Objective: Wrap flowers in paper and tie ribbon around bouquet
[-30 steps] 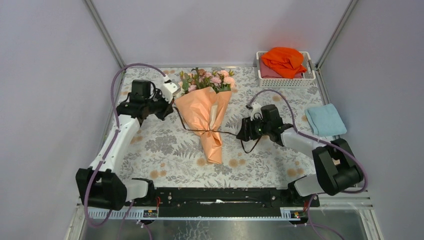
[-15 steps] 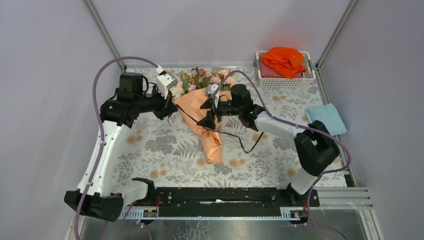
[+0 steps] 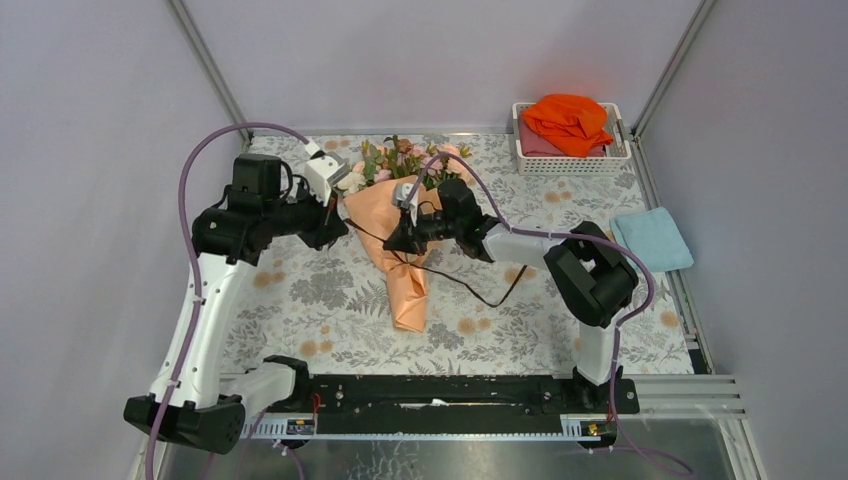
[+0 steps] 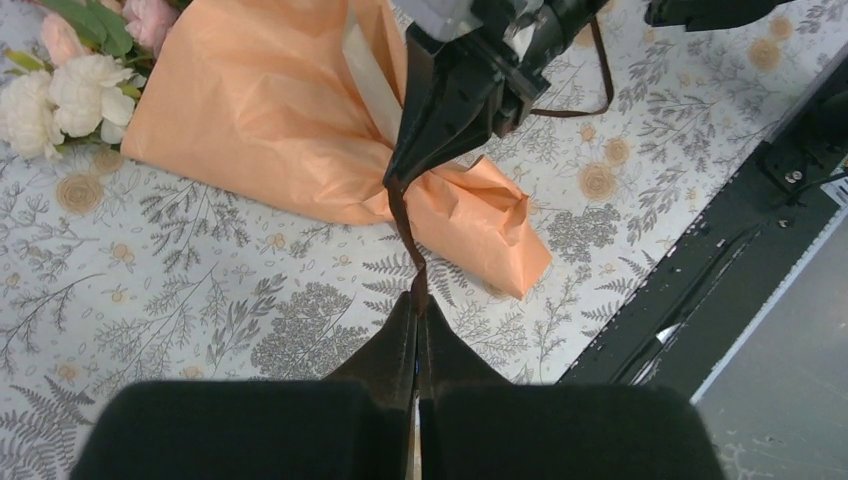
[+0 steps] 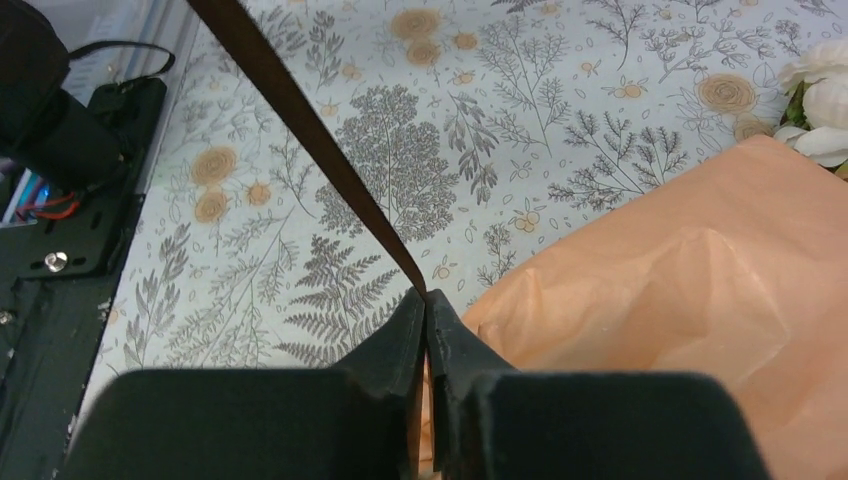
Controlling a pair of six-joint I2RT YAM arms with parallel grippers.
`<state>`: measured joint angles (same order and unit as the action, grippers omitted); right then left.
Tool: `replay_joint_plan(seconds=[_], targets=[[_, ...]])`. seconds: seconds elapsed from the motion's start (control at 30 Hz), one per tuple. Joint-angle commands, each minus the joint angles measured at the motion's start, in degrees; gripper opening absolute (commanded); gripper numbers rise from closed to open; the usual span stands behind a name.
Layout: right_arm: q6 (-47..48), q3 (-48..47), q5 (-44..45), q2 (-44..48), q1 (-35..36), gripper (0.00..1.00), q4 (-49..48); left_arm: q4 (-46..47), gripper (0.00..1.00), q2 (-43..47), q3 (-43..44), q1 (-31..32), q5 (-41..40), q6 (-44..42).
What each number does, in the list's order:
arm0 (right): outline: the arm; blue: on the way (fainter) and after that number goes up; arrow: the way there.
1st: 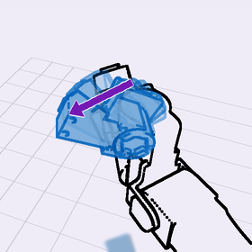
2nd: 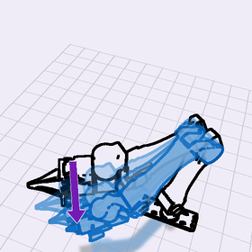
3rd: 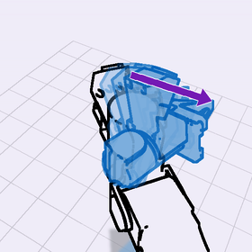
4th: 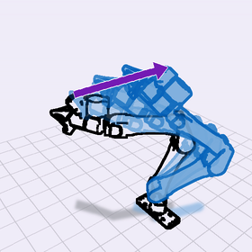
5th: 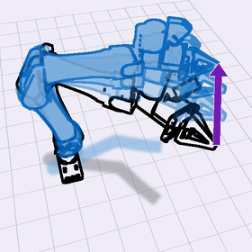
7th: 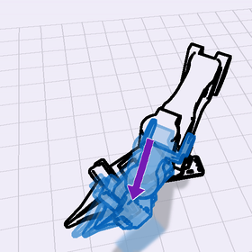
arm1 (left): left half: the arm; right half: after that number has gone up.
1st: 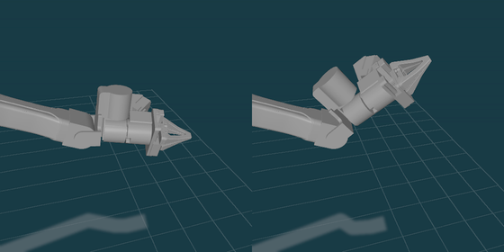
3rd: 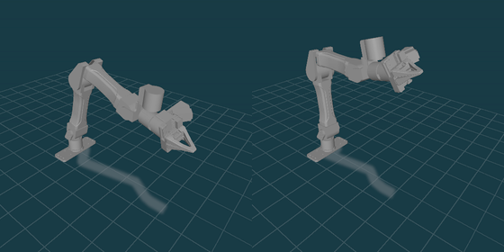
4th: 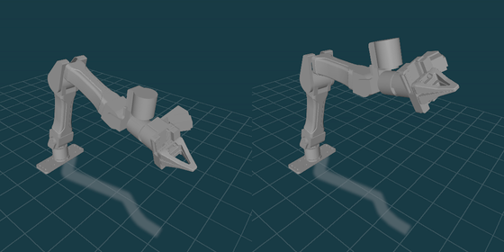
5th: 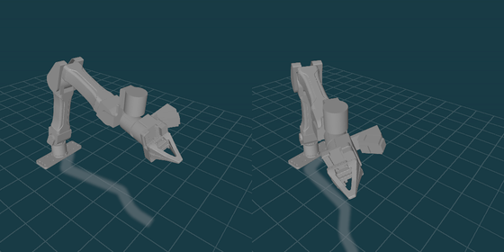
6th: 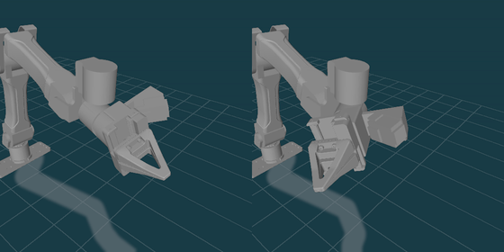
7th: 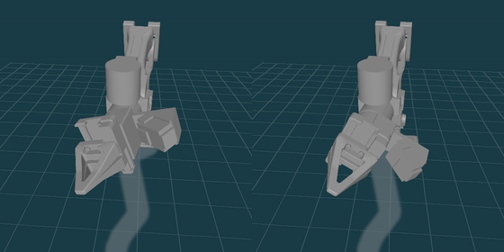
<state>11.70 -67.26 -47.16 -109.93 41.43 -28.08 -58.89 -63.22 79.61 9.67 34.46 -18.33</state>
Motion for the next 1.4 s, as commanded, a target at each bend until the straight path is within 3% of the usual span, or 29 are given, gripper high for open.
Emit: replay_joint_plan(seconds=[0.0,0.2,0.23,0.27,0.4,0.47,0.53,0.6,0.67,0.73,0.8,1.03,1.23,1.37], targets=[[-2.91,1.78,2.83,1.28,0.16,0.01,-6.29,-0.85,0.0,1.35,-2.87,0.08,-4.92,-0.57],[-3.15,2.33,7.75,3.82,0.23,0.0,-1.81,4.03,0.0,9.7,-29.74,-0.44,-20.33,-12.99],[-3.53,2.84,8.28,4.32,0.23,0.0,-1.81,3.15,0.29,11.61,-32.94,-0.43,-21.79,-15.8],[-3.9,3.45,8.94,4.75,0.23,0.0,-1.81,1.86,0.45,14.03,-34.95,-0.38,-22.29,-18.8],[-6.22,4.92,12.52,5.95,0.49,0.0,-1.79,-0.02,0.6,25.2,-35.81,-0.36,-15.14,-27.95],[-9.61,6.42,14.08,6.2,0.7,0.0,-4.62,8.49,0.62,28.5,-37.94,-0.31,-7.87,-25.76],[-14.88,7.32,15.96,6.22,0.69,0.0,-7.01,25.87,0.61,29.57,-43.22,-0.22,-3.66,-13.99],[-20.08,7.33,18.29,6.62,0.69,0.0,-6.93,44.1,0.6,27.53,-48.9,0.6,-3.8,-1.78],[-24.58,7.25,20.56,7.55,0.72,0.0,-5.54,55.16,0.61,22.41,-51.84,3.27,-6.34,4.22],[-26.67,7.07,21.46,8.3,0.76,0.0,-3.96,61.15,0.73,15.73,-52.63,7.41,-11.5,5.2],[-28.37,6.93,23.03,8.81,0.83,0.0,-2.68,66.91,0.97,10.29,-53.18,9.84,-12.44,3.82],[-32.18,7.65,22.81,8.62,0.89,0.0,-4.49,87.6,0.99,0.67,-58.05,10.88,-8.07,1.58],[-35.36,6.21,23.3,7.45,0.96,0.0,-4.44,90.34,0.99,-0.88,-58.59,11.71,-10.12,4.27],[-37.19,5.07,23.61,6.75,1.26,0.0,-5.05,91.82,0.99,-3.52,-57.4,15.58,-13.48,4.75]])
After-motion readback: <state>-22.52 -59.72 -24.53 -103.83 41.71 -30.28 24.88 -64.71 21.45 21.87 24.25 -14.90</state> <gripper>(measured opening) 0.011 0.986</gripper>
